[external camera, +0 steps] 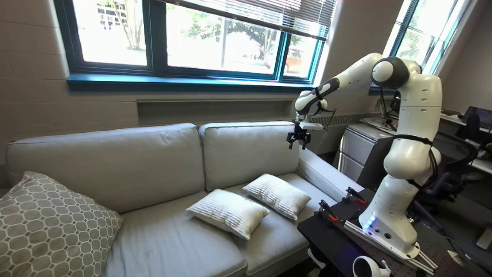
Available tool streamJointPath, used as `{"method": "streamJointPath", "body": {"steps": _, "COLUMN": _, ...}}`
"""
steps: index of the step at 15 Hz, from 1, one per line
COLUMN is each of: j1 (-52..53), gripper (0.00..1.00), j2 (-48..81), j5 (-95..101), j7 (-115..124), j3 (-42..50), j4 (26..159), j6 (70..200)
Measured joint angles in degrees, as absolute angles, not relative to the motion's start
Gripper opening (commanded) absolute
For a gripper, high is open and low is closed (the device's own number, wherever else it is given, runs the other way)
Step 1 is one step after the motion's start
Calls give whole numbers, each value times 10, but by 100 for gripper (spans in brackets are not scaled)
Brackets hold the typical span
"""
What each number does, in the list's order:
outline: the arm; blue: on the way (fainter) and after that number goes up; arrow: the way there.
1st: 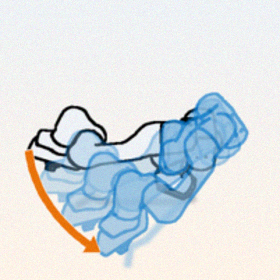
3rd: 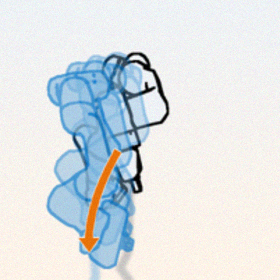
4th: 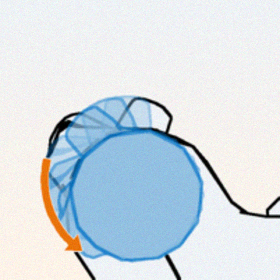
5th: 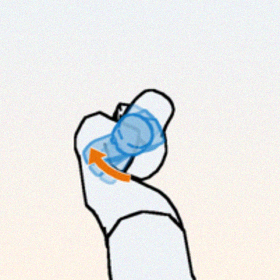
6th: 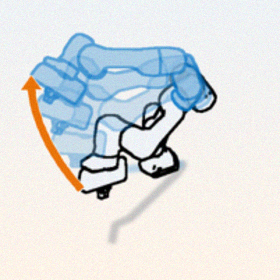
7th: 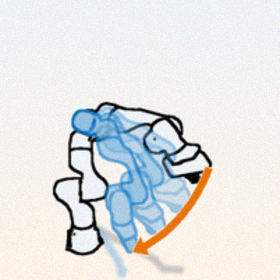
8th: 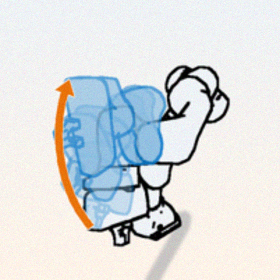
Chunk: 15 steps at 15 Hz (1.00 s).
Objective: Set the striped pillows against the armrest
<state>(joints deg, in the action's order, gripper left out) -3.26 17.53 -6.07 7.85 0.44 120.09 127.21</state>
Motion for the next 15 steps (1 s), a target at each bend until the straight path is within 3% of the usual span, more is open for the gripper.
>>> {"method": "streamJointPath", "body": {"steps": 8, "j1": -12, "gripper": 100, "j2": 192, "j5": 2, "j7": 135, "j3": 23, "j4": 1192, "j6": 1273}}
{"method": "streamJointPath", "body": {"steps": 15, "j1": 17, "gripper": 100, "j2": 395, "j5": 23, "j7": 223, "j3": 44, "j4": 1088, "j6": 1347}}
